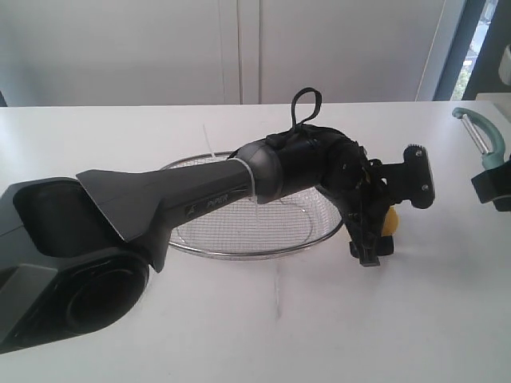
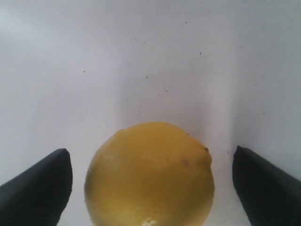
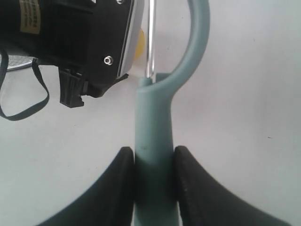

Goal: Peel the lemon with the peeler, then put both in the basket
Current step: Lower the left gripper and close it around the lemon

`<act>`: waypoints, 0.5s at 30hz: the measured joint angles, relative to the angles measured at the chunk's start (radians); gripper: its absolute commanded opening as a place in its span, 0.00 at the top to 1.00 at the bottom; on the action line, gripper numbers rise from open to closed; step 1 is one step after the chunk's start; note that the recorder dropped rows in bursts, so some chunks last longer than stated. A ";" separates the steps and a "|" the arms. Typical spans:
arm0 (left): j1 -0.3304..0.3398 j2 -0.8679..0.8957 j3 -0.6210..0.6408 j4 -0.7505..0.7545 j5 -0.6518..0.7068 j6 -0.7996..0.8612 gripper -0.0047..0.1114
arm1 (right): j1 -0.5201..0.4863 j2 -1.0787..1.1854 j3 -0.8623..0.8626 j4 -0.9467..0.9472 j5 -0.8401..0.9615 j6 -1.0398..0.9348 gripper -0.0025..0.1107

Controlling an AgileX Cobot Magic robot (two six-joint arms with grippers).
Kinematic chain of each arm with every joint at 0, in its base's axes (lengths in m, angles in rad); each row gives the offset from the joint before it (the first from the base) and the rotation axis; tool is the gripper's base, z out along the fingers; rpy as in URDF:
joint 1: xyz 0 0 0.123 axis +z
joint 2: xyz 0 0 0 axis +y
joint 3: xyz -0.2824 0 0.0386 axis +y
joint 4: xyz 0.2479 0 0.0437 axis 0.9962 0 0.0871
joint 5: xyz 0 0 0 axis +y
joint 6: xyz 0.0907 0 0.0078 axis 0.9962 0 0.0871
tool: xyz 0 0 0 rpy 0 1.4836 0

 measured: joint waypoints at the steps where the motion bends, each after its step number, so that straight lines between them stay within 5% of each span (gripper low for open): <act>1: 0.000 0.000 0.000 0.000 0.000 0.000 0.16 | 0.000 0.000 0.000 0.000 0.000 0.000 0.98; 8: 0.000 0.002 0.000 0.000 -0.002 0.000 0.24 | 0.000 0.000 0.000 0.000 0.000 0.002 0.98; 15: 0.002 0.014 -0.004 0.000 -0.018 -0.002 0.65 | 0.000 0.000 0.000 0.000 0.000 0.003 0.98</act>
